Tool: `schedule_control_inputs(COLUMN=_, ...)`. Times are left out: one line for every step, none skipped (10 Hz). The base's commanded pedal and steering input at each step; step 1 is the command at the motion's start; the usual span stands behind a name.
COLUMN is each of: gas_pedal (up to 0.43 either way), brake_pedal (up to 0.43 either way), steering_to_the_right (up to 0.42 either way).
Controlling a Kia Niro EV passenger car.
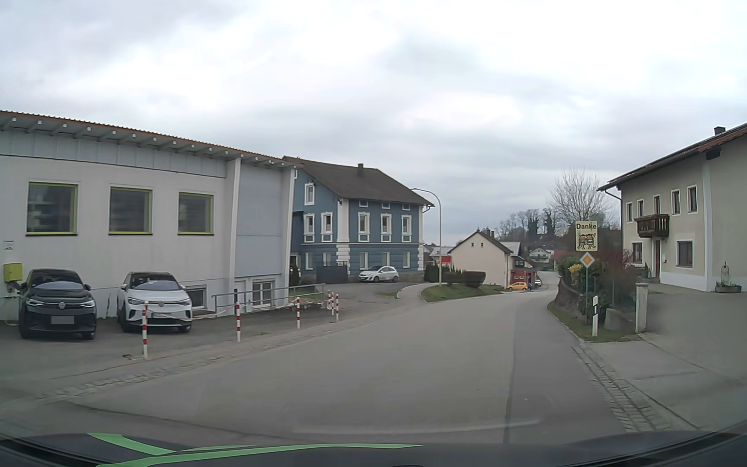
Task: Follow the waypoints while adhering to traffic rules and regulations
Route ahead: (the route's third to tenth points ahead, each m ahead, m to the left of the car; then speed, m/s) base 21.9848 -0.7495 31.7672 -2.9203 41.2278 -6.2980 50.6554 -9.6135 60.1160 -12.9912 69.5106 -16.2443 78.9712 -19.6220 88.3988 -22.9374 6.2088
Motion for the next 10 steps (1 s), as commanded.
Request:
schedule_control_inputs(gas_pedal=0.169, brake_pedal=0.0, steering_to_the_right=0.176)
schedule_control_inputs(gas_pedal=0.197, brake_pedal=0.0, steering_to_the_right=0.159)
schedule_control_inputs(gas_pedal=0.22, brake_pedal=0.0, steering_to_the_right=0.144)
schedule_control_inputs(gas_pedal=0.22, brake_pedal=0.0, steering_to_the_right=0.134)
schedule_control_inputs(gas_pedal=0.22, brake_pedal=0.0, steering_to_the_right=0.125)
schedule_control_inputs(gas_pedal=0.22, brake_pedal=0.0, steering_to_the_right=0.112)
schedule_control_inputs(gas_pedal=0.22, brake_pedal=0.0, steering_to_the_right=0.094)
schedule_control_inputs(gas_pedal=0.22, brake_pedal=0.0, steering_to_the_right=0.081)
schedule_control_inputs(gas_pedal=0.22, brake_pedal=0.0, steering_to_the_right=0.074)
schedule_control_inputs(gas_pedal=0.22, brake_pedal=0.0, steering_to_the_right=0.065)
